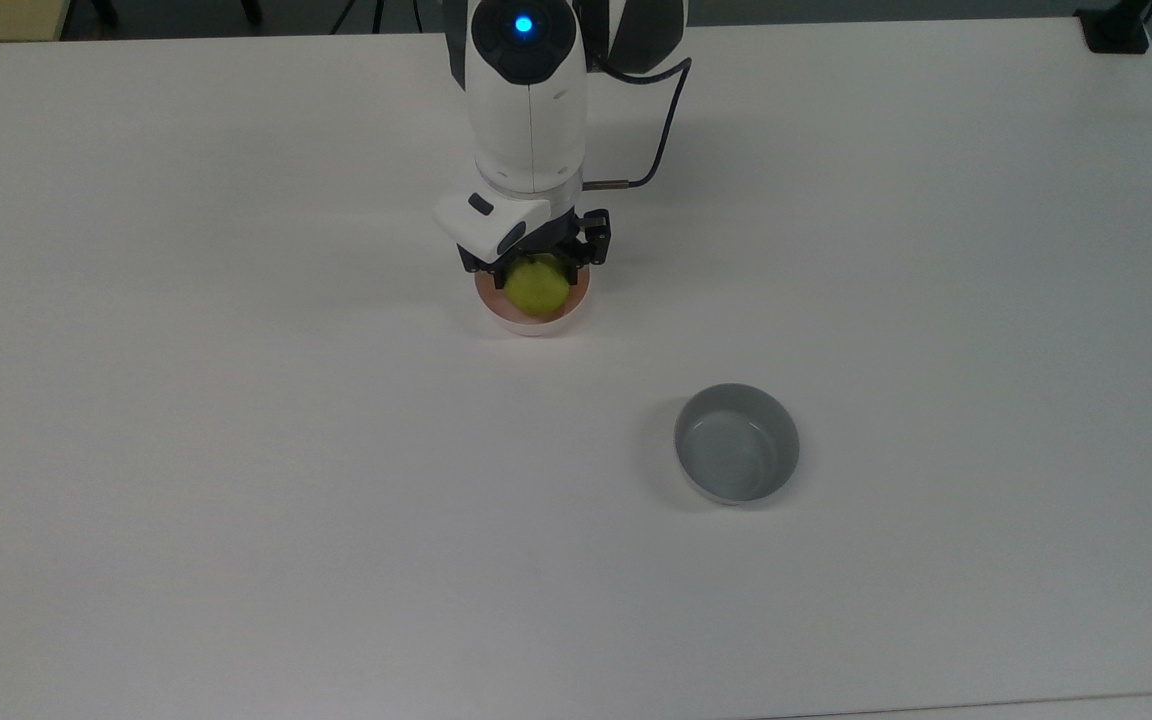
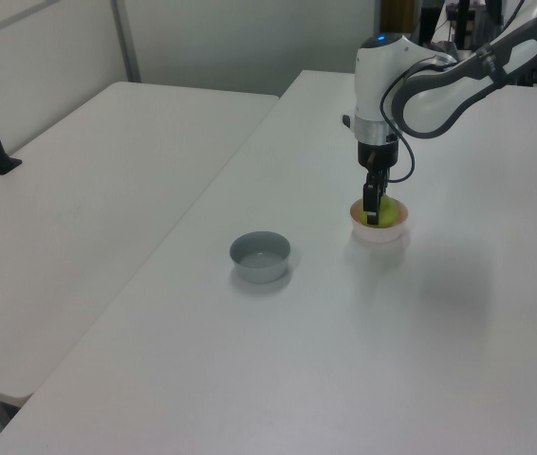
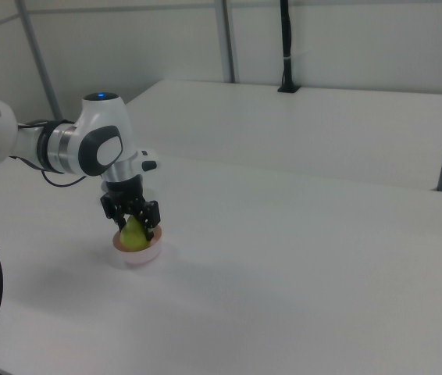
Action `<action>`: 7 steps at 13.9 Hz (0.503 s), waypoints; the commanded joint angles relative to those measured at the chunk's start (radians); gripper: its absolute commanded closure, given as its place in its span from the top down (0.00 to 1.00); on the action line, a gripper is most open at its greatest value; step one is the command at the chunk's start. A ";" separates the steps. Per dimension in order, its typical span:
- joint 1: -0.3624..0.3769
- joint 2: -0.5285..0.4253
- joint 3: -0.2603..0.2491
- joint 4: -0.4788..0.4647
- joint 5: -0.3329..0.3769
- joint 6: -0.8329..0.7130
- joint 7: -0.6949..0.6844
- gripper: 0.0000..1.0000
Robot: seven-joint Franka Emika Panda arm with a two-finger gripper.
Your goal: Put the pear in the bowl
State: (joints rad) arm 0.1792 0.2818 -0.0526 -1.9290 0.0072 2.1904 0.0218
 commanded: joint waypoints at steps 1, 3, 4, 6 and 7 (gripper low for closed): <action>0.011 -0.013 -0.012 -0.005 -0.015 0.029 0.006 0.88; 0.006 -0.026 -0.012 0.004 -0.015 0.019 0.007 0.93; 0.005 -0.036 -0.012 0.011 -0.013 -0.003 0.009 0.96; 0.002 -0.070 -0.013 0.079 -0.007 -0.122 0.009 1.00; 0.000 -0.084 -0.019 0.118 -0.006 -0.191 0.009 1.00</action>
State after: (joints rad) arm 0.1741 0.2519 -0.0569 -1.8787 0.0073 2.1474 0.0221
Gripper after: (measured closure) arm 0.026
